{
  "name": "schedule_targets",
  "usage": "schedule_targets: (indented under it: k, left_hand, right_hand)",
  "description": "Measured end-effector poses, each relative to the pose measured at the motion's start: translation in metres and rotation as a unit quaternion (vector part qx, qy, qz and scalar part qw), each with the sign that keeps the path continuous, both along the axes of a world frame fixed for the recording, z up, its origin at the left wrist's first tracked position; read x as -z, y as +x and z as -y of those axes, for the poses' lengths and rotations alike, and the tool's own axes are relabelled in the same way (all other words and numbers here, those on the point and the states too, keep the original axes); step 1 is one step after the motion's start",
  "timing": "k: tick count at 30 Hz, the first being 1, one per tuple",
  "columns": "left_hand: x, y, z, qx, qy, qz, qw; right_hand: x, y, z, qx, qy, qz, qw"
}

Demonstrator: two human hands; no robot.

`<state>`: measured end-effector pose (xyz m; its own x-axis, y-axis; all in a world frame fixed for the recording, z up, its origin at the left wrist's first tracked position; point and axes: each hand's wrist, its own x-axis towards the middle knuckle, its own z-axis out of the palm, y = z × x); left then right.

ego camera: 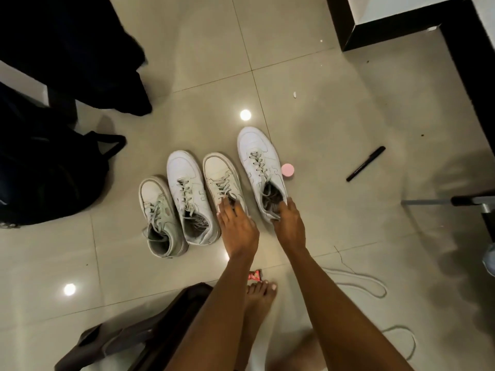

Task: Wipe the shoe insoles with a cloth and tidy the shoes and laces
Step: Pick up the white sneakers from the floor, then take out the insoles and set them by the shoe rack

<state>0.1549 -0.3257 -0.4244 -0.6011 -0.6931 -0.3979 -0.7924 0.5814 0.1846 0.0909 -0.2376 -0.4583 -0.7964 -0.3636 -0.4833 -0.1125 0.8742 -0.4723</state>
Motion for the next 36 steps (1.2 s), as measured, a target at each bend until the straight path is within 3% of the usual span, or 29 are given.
schedule_targets:
  k: [6, 12, 18, 24, 26, 29, 36]
  left_hand:
    - [-0.04, 0.001, -0.021, 0.071, 0.019, 0.043, 0.996]
    - [-0.102, -0.02, -0.059, 0.178, 0.05, 0.036, 0.982]
    - [-0.158, -0.049, -0.141, 0.337, 0.103, -0.025, 0.935]
    - [-0.177, -0.085, -0.247, 0.404, 0.175, -0.034, 0.897]
    - [-0.152, -0.087, -0.31, 0.456, 0.178, -0.019, 0.872]
    - [-0.131, -0.109, -0.337, 0.431, 0.172, -0.014, 0.886]
    - [-0.126, -0.179, -0.323, 0.318, 0.182, -0.041, 0.929]
  right_hand:
    - [-0.052, 0.003, -0.014, -0.022, 0.01, 0.043, 0.999]
    - [-0.127, 0.016, -0.07, 0.132, -0.024, 0.031, 0.99]
    - [-0.185, 0.018, -0.149, 0.328, -0.018, 0.039, 0.944]
    - [-0.206, 0.008, -0.234, 0.523, -0.012, -0.011, 0.852]
    - [-0.172, 0.018, -0.289, 0.625, -0.007, -0.021, 0.78]
    - [-0.149, 0.011, -0.32, 0.689, 0.003, -0.008, 0.725]
    - [-0.154, -0.014, -0.325, 0.767, -0.054, 0.052, 0.637]
